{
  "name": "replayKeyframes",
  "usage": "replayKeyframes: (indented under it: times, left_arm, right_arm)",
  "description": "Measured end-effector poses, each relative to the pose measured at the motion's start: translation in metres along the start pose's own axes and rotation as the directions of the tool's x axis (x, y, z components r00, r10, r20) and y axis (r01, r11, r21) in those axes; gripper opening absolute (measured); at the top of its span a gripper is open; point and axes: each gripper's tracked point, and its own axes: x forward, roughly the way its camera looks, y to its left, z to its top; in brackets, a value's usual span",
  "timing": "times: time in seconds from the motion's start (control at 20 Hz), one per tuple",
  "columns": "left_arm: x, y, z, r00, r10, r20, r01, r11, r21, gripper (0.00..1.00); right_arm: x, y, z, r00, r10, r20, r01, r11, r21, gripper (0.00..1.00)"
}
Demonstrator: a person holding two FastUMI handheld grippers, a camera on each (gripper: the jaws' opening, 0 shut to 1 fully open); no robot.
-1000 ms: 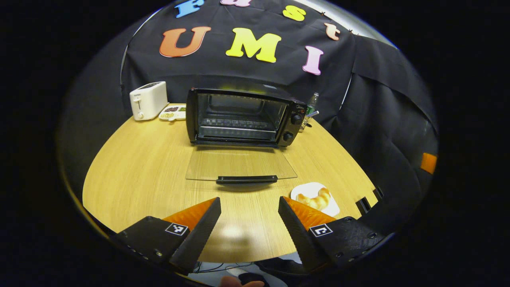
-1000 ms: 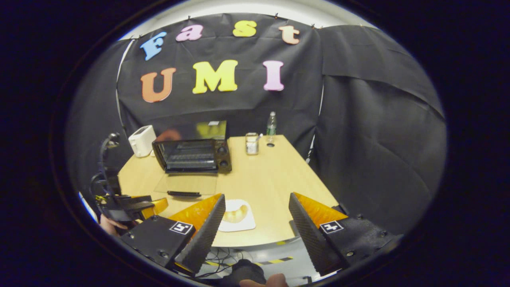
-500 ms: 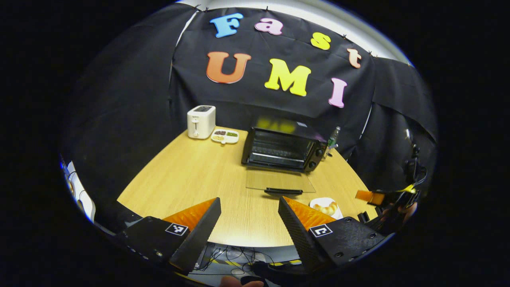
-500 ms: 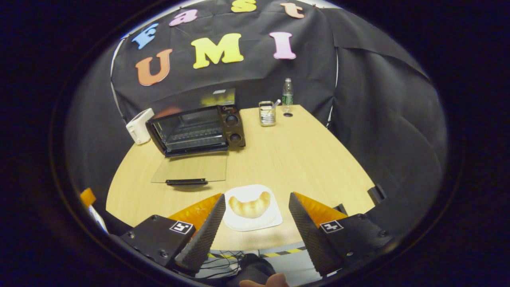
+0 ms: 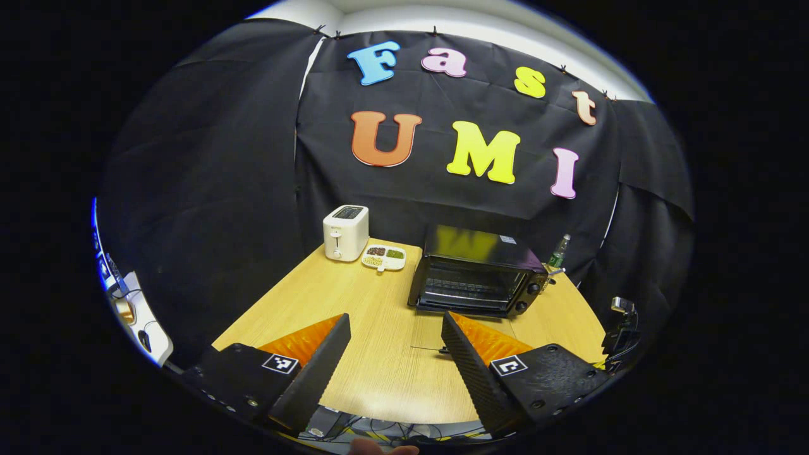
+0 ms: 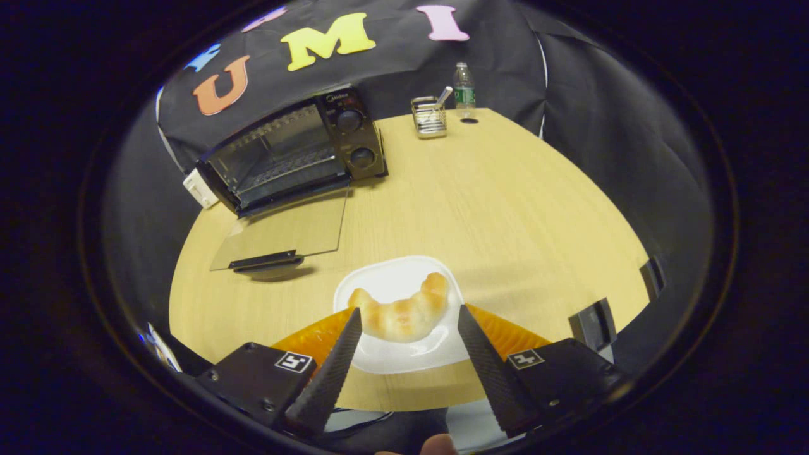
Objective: Open the electric oven with the left hand, put the food in, and close the electric oven.
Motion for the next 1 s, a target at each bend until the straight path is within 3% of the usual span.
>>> replayKeyframes:
  times: [0.5,0.85,1.0]
  left_arm:
    - [0.014,-0.032,-0.002,0.999,-0.015,-0.033,0.014,1.000,-0.022,0.94]
    - [0.006,-0.022,0.002,0.998,-0.040,-0.041,0.039,0.999,-0.028,0.95]
    - [0.003,-0.016,0.008,0.998,-0.051,-0.024,0.051,0.999,-0.013,0.95]
  right_arm:
    - [0.028,0.003,-0.011,0.990,0.094,-0.107,-0.076,0.983,0.167,0.77]
    - [0.026,0.003,-0.012,0.988,0.114,-0.101,-0.083,0.959,0.270,0.28]
    - [0.014,0.005,-0.014,0.989,0.121,-0.088,-0.085,0.939,0.333,0.19]
